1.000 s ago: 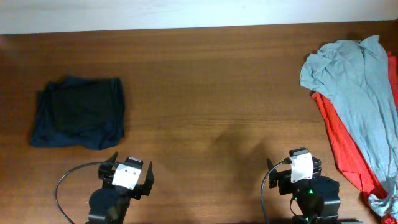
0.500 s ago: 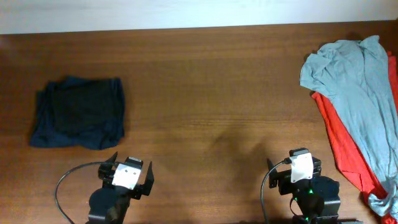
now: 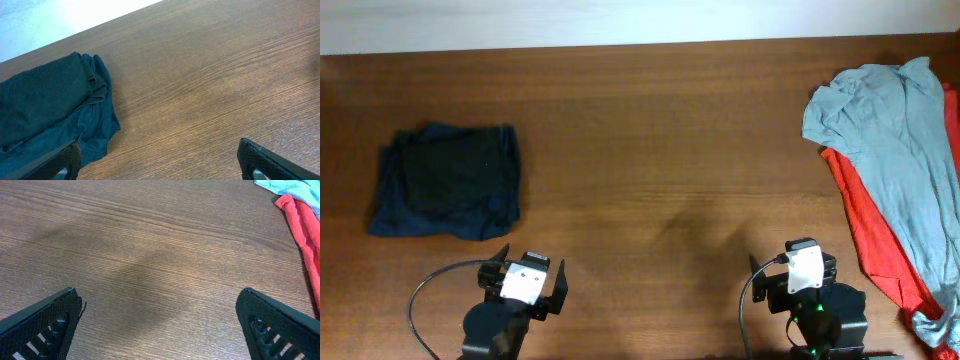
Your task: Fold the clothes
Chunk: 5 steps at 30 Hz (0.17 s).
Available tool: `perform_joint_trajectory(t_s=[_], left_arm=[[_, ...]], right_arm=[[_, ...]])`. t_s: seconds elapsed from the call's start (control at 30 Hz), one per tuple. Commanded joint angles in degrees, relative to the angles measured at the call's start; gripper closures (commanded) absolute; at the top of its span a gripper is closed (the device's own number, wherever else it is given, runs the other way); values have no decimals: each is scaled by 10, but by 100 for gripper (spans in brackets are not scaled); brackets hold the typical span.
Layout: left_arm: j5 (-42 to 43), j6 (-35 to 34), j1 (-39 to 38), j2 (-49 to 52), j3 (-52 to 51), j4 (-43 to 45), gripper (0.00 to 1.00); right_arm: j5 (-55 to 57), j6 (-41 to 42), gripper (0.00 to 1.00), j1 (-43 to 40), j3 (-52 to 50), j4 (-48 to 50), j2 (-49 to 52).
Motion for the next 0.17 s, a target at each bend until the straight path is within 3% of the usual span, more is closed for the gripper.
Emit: perform_joint_trajectory(t_s=[0.0, 0.13], left_arm=[[9, 7, 3, -4, -6, 3, 1], [9, 7, 3, -4, -6, 3, 1]], right_arm=[[-3, -4, 1, -3, -4, 3, -6], [-3, -3, 1, -3, -4, 3, -6]])
